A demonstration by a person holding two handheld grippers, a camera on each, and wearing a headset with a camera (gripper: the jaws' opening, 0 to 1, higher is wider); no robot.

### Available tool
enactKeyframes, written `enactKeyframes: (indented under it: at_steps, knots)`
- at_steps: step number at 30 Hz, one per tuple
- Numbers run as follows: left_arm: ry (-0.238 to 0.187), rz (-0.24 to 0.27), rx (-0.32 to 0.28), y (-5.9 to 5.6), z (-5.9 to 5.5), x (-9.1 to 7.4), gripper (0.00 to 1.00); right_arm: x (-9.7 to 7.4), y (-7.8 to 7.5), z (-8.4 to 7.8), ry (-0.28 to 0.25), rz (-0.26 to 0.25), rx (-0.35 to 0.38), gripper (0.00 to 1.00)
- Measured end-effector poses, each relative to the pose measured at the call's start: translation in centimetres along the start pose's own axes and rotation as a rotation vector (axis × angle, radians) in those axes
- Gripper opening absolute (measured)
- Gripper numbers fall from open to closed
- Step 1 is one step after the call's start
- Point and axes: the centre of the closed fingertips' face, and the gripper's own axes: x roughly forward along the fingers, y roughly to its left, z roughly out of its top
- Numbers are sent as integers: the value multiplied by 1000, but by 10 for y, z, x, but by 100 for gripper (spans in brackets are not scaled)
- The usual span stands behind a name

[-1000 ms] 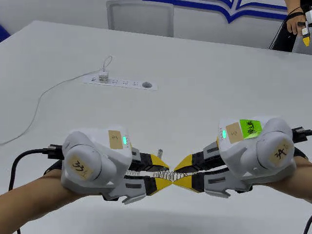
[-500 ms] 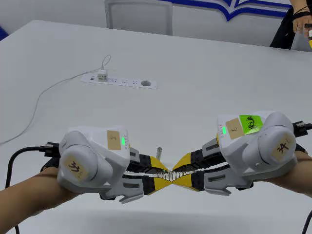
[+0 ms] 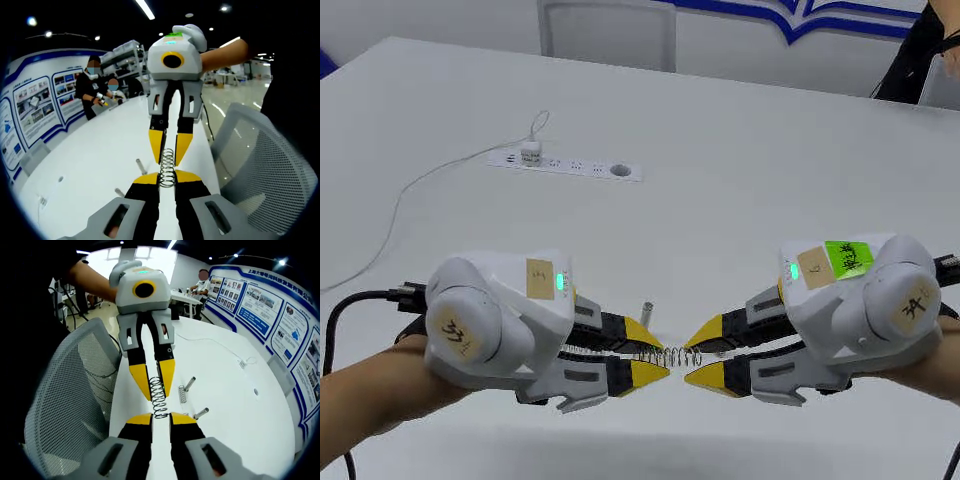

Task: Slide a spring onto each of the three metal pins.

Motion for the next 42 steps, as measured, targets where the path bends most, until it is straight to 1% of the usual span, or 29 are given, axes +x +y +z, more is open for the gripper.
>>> enactKeyframes:
  at_steps: [2,4,5,9,14,18,19,23,27,29,36,39,40,42]
  knots:
    - [2,-4,3,-1,-1,0,10,0,2,2,-14,14,15,12]
    - [2,-7,1,-2,-1,0,10,0,3,2,-9,18,7,12]
    - [5,-9,5,-3,-2,0,10,0,5,2,-9,28,8,11]
    - [16,-11,18,-4,-4,1,10,-1,6,4,-15,37,13,11]
    - [24,-9,32,-2,-6,1,10,-5,5,13,-51,46,40,11]
    - [19,-3,38,-3,-5,-1,10,-7,6,19,-75,60,52,11]
    - [19,-3,38,-4,-5,-1,10,-7,6,21,-84,64,60,11]
    - [20,0,38,-5,-6,0,10,-10,9,36,-165,77,111,11]
    - [13,7,31,-5,-5,1,10,-9,8,45,-208,70,137,11]
    - [5,13,17,-4,-4,2,10,-9,7,50,-231,64,151,11]
    - [3,34,-3,-2,-4,2,10,-5,6,56,-263,45,184,11]
    - [1,46,-14,-1,-5,1,10,-3,5,58,-264,25,191,11]
    - [-1,55,-24,1,-5,1,10,-2,4,60,-263,7,184,11]
    - [-6,63,-17,3,-5,-1,11,-2,2,61,-266,-6,193,10]
